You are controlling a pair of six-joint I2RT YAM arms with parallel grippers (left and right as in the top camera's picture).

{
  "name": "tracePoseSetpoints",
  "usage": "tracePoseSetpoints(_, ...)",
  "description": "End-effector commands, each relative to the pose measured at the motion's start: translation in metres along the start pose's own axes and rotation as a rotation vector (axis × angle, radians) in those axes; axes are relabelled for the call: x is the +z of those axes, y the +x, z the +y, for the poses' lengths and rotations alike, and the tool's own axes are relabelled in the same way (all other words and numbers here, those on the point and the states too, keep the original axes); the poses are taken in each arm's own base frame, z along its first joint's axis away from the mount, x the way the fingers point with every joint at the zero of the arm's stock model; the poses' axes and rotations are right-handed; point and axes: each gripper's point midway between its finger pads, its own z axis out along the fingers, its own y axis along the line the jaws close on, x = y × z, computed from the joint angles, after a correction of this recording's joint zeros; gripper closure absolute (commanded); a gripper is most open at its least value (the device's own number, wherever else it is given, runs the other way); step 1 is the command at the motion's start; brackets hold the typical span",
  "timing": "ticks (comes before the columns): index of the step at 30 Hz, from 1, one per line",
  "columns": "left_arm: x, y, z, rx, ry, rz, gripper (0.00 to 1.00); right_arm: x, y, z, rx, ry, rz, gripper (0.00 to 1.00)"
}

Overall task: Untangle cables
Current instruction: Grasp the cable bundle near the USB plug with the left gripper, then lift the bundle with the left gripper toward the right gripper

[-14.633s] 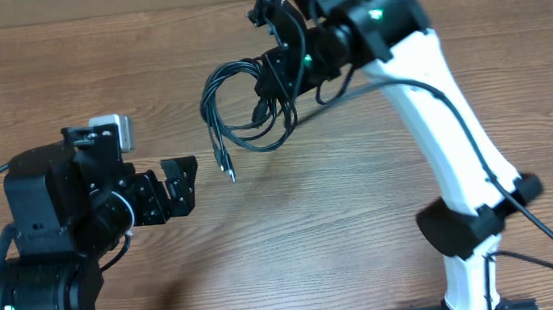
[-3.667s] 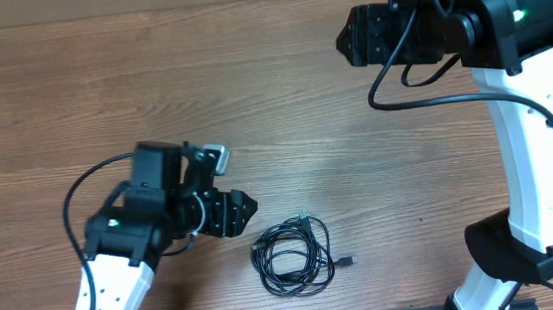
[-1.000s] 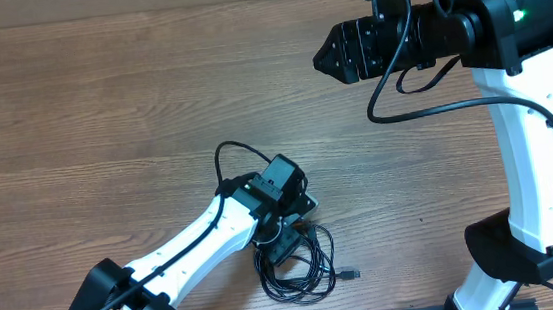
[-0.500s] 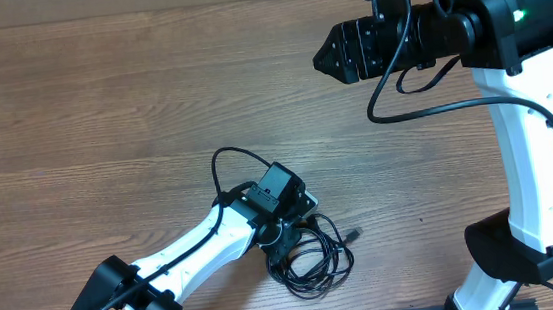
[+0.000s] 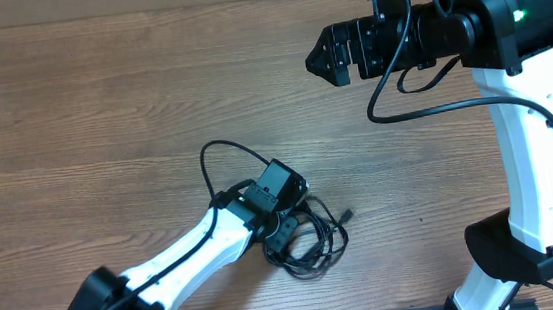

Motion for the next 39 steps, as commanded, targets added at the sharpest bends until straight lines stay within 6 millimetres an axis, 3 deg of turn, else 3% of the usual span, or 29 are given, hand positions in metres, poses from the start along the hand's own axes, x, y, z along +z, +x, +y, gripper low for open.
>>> tracePoseSetpoints(1,-0.038,-0.036,0.016,-0.035,-0.085,-0.151,0.96,-0.010,-0.001,0.000,-0.003,0.019,-0.028,0.00)
tracePoseSetpoints(7,-0.096,-0.064,0.030,-0.086,-0.108,-0.336,0.96,-0.010,-0.001,0.000,0.023,0.019,-0.028,0.00)
tracePoseSetpoints(13,-0.144,-0.065,0.057,-0.132,-0.218,-0.420,0.96,-0.011,-0.003,-0.014,0.070,0.085,-0.043,0.00)
tracePoseSetpoints(20,-0.196,-0.080,0.063,-0.137,-0.253,-0.543,0.96,-0.009,-0.005,-0.021,0.169,0.102,-0.045,0.00)
tracePoseSetpoints(27,-0.251,-0.104,0.073,-0.168,-0.305,-0.675,0.96,0.006,0.005,-0.027,0.436,0.105,0.002,0.00)
tracePoseSetpoints(31,-0.279,-0.111,0.081,-0.184,-0.357,-0.729,0.96,0.021,0.016,-0.034,0.498,0.128,0.064,0.00)
tracePoseSetpoints(34,-0.293,-0.113,0.089,-0.187,-0.410,-0.752,0.96,0.031,0.024,-0.030,0.395,0.089,0.118,0.00)
tracePoseSetpoints(39,-0.307,-0.114,0.096,-0.221,-0.445,-0.779,0.96,0.036,0.036,0.013,-0.054,-0.197,0.188,0.00)
